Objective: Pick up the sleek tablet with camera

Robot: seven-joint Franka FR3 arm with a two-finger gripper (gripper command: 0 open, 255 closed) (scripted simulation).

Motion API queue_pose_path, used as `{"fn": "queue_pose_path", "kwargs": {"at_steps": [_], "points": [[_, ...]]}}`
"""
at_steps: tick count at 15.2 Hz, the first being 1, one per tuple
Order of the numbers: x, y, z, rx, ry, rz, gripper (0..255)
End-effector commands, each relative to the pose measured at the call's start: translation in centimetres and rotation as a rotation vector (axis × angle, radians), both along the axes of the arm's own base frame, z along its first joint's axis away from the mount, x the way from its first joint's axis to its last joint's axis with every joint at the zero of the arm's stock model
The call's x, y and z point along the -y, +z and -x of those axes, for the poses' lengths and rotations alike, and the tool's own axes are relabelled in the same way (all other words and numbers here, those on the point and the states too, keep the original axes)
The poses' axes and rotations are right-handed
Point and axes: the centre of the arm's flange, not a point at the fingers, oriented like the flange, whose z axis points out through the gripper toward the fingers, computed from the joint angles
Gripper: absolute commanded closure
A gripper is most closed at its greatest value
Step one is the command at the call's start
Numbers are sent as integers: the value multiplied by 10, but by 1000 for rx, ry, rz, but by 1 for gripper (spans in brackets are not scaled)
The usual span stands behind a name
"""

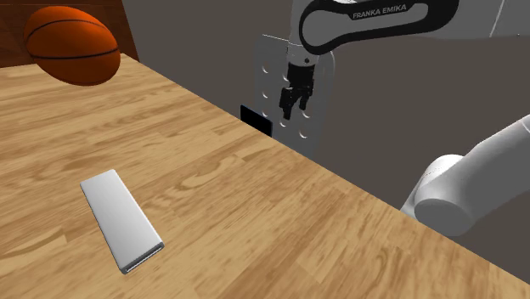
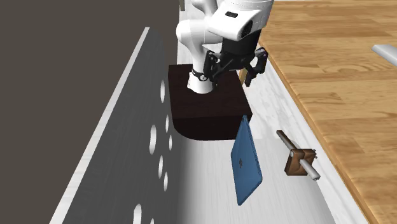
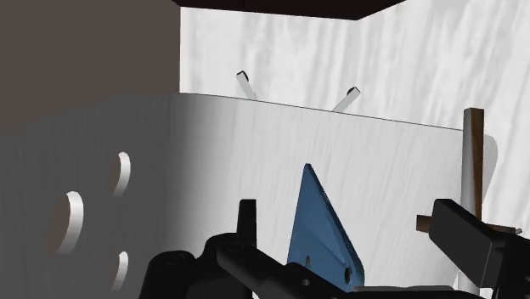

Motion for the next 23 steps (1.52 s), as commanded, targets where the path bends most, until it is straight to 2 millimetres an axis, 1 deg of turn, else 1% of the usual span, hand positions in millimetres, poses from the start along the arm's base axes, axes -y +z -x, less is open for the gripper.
{"fn": "queue_pose_path", "kwargs": {"at_steps": [1, 7, 13, 14, 21, 23], "points": [[-5, -4, -25, -3, -17, 7, 0], [-21, -16, -104, -12, -64, 29, 0], [-33, -30, -183, -22, -111, 51, 0], [-33, -31, -190, -22, -114, 53, 0], [-33, -68, -190, -22, -114, 53, 0], [-33, -71, -190, -22, -114, 53, 0]]}}
